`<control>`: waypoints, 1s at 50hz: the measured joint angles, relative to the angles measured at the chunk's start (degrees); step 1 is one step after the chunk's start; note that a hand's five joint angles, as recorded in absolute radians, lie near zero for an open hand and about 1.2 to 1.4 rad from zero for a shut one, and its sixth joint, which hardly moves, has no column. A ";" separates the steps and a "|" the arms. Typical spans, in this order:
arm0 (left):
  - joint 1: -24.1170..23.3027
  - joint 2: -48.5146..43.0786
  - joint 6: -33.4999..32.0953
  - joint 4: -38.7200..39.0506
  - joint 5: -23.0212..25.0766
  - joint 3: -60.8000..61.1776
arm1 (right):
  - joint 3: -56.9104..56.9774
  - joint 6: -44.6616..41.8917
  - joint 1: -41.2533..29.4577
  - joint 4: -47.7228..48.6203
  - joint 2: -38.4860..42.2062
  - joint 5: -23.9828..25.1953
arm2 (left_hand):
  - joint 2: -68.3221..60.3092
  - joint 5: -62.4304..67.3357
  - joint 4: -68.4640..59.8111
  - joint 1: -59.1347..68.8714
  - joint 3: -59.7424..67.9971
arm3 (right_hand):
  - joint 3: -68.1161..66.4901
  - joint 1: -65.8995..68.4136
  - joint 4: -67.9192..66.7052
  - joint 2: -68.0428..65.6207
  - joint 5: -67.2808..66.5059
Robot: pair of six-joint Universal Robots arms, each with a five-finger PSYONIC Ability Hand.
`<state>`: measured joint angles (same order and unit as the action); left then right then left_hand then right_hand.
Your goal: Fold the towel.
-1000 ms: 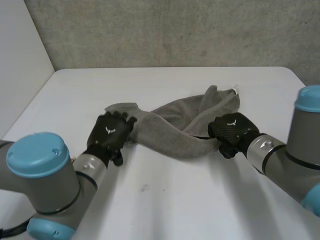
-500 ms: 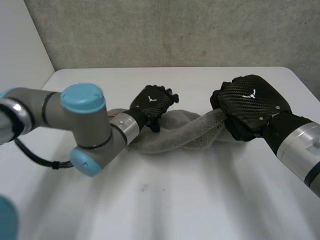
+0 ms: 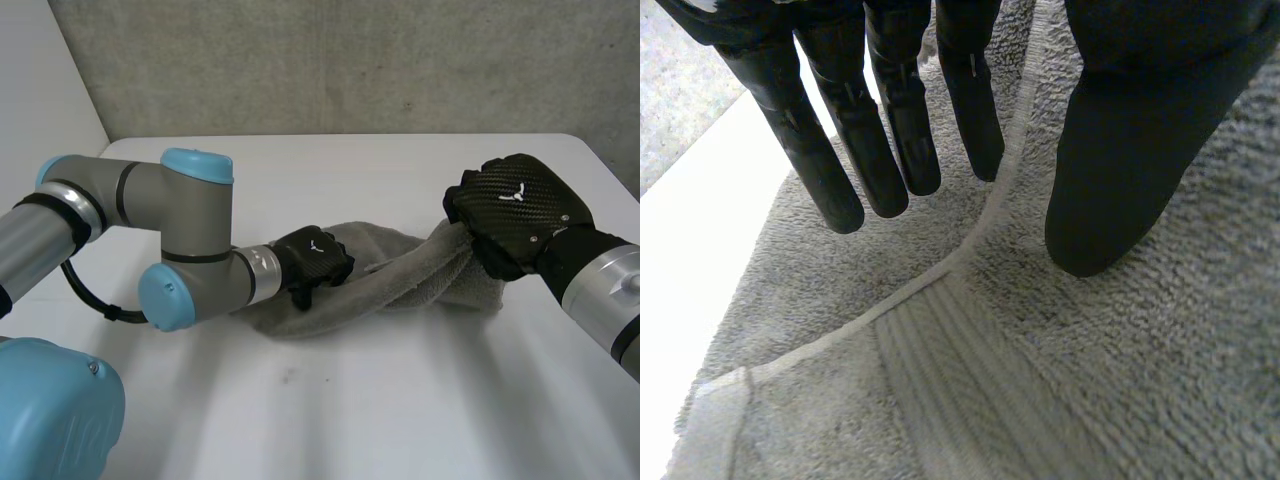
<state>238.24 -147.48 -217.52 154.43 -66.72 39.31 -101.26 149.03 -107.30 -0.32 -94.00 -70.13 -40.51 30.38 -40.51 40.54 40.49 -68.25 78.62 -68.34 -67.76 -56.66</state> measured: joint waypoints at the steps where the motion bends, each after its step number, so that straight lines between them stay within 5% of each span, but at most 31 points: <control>1: 0.08 0.01 -0.21 -0.23 -0.05 -0.15 | 0.08 -0.07 0.16 0.17 0.22 0.00 | -0.08 0.04 -0.09 0.08 0.11 | 0.00 0.00 0.00 0.00 0.00; 22: 1.71 -1.54 -0.36 -2.04 -0.93 0.77 | 0.66 -0.97 0.51 2.08 3.63 -0.02 | 17.76 -17.52 17.89 -17.40 -17.67 | -0.01 0.00 0.00 0.00 -0.01; 25: 1.70 -1.73 -0.42 -2.03 -1.42 0.73 | 0.72 -1.03 0.51 2.32 3.70 -0.04 | 6.25 -6.31 6.13 -6.65 -6.24 | -0.01 0.00 0.00 0.00 -0.01; 27: 1.71 -1.73 -0.53 -1.83 -2.50 0.59 | 0.95 -1.24 0.51 2.86 4.01 -0.07 | -19.83 20.00 -19.80 -3.06 19.68 | -0.01 0.00 0.00 0.00 -0.01; 31: 1.84 -1.56 -0.57 -1.09 -3.60 0.03 | 1.16 -1.46 0.50 3.22 4.30 -0.12 | -24.53 24.22 -24.60 -13.06 24.33 | -0.01 0.00 0.00 0.00 -0.01; 34: 2.00 -0.49 -0.07 2.47 -5.33 -1.99 | 3.20 -2.51 0.41 4.85 6.26 -0.99 | -27.94 27.43 -28.05 24.83 27.78 | -0.01 0.00 0.00 0.00 -0.01; 42: 2.22 2.92 5.66 20.89 -12.01 -8.80 | 12.00 -1.54 -0.02 10.20 12.37 -8.07 | -28.88 28.00 -29.06 27.63 28.88 | -0.12 0.04 -0.16 0.00 -0.01; 50: 3.15 8.54 15.61 42.59 -26.36 -14.59 | 19.95 4.39 -0.41 31.56 16.81 -18.75 | -29.14 28.25 -29.18 27.63 29.17 | -0.13 0.04 -0.26 -0.05 -0.05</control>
<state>241.39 -138.94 -201.91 197.02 -93.08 24.72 -81.31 153.43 -107.71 31.24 -77.19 -88.88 -69.65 58.63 -69.69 68.17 69.65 -68.37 78.66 -68.60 -67.82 -56.71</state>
